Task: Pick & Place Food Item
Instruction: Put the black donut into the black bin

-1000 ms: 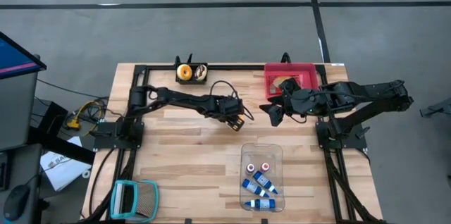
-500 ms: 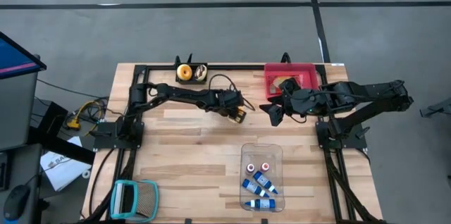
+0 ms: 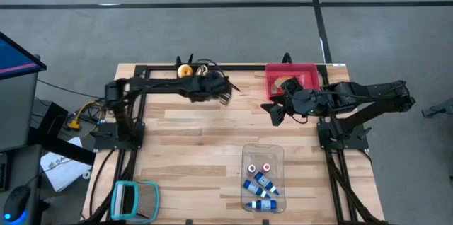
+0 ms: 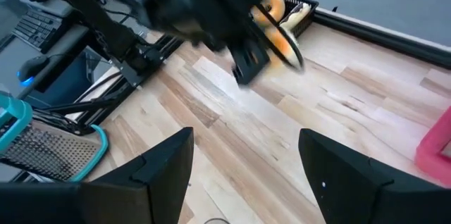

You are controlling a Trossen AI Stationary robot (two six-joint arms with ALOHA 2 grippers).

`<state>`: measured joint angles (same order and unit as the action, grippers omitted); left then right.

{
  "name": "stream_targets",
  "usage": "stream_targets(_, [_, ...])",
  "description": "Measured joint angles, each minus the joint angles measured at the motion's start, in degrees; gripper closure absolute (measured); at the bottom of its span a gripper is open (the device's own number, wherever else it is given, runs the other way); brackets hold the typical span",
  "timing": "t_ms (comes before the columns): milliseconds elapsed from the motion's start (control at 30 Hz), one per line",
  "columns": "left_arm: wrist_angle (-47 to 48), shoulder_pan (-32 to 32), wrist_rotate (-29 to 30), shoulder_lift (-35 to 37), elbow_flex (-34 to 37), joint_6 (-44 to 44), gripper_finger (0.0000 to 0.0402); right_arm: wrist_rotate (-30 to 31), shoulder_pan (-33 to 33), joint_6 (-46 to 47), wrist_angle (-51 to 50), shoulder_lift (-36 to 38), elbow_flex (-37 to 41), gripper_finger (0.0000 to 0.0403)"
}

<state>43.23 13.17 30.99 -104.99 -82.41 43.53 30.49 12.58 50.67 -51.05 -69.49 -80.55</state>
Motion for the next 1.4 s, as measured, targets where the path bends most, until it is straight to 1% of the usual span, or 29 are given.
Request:
stream_targets(100, [6.8,2.2,9.7,4.4,0.0,-2.3,0.0368,1.1,0.0,-0.3,0.0,0.0,0.0,0.0154])
stream_targets(167, [8.4,4.9,12.5,6.1,-0.1,-6.0,0.0372,1.1,0.0,-0.4,0.0,0.0,0.0,0.0154])
stream_targets(233, [9.9,8.5,12.7,6.7,-0.1,-10.4,0.0376,1.2,0.0,-1.0,0.0,0.0,0.0,0.0154])
stream_targets(367, [13.6,15.7,12.7,6.0,0.0,-15.1,0.0378,1.3,0.0,-1.1,0.1,0.0,0.0,0.0154])
stream_targets(467, [12.9,19.5,12.7,4.7,0.0,-19.3,0.0377,1.3,0.0,-1.1,0.1,0.0,0.0,0.0154])
stream_targets(533, [10.8,21.3,12.7,3.5,0.0,-22.5,0.0376,1.3,0.0,-1.1,0.1,0.0,0.0,0.0154])
stream_targets(600, [10.7,22.7,12.5,1.6,0.0,-25.2,0.0376,1.3,0.0,-1.1,0.2,0.0,0.0,0.0154])
stream_targets(700, [11.4,23.3,10.4,-1.9,0.0,-26.7,0.0376,1.1,-0.3,-1.1,0.1,0.0,0.0,0.0154])
stream_targets(833, [9.7,22.2,10.0,-5.2,0.0,-26.8,0.0376,1.0,-0.3,-1.4,-0.1,0.0,0.0,0.0154])
stream_targets(1100, [6.5,22.3,9.7,-6.6,0.0,-26.7,0.0372,0.7,-0.3,-1.6,-0.6,0.0,0.0,0.0154])
stream_targets(1167, [5.5,22.7,9.2,-6.6,0.0,-26.6,0.0364,0.7,-0.3,-1.4,-0.7,0.0,0.0,0.0154])
stream_targets(1300, [4.6,22.9,4.4,-6.6,0.0,-26.6,0.0335,0.6,-0.3,-1.6,-0.7,0.0,0.0,0.0154])
stream_targets(1400, [4.4,22.8,5.1,-6.5,0.0,-26.6,0.0313,0.3,-0.3,-1.6,-0.8,0.0,0.0,0.0154])
